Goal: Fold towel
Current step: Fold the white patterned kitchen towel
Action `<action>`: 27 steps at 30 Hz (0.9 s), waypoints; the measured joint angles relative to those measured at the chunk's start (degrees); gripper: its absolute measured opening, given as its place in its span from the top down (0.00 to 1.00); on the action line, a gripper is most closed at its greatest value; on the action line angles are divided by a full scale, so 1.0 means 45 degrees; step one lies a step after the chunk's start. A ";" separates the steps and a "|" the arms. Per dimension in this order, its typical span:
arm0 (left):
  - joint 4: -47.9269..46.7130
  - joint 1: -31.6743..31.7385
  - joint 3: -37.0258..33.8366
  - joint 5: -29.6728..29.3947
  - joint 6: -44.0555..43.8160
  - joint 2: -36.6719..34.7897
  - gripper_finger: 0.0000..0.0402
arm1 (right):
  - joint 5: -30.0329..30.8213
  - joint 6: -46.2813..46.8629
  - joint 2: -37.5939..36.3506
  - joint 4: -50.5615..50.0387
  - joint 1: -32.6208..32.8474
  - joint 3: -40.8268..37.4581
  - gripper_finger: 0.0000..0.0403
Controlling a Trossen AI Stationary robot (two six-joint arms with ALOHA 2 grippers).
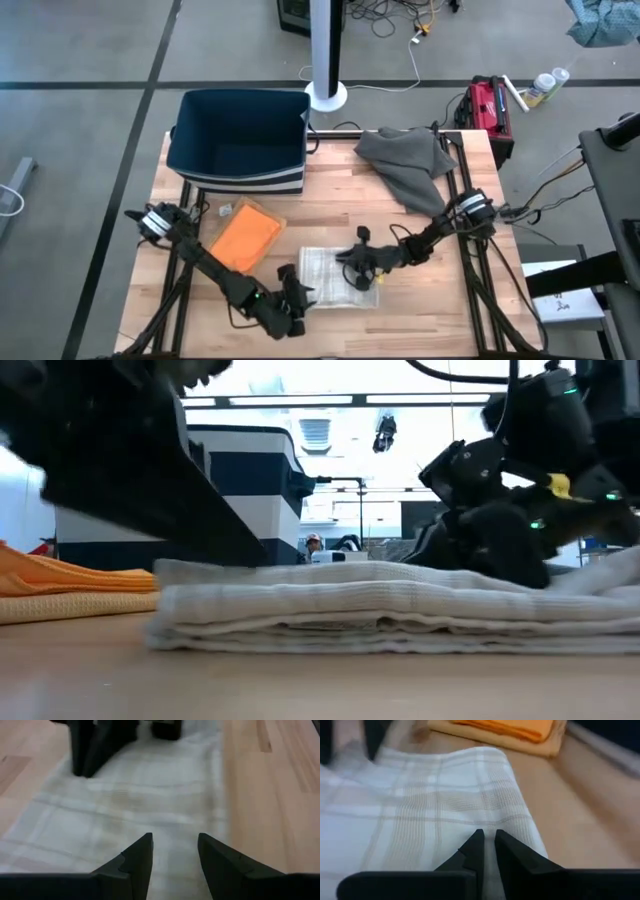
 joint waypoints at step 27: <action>0.0248 0.2018 -0.0838 0.1896 0.1325 -0.0046 0.62 | -0.0873 0.3674 -0.3739 -0.7006 0.2836 -0.0083 0.88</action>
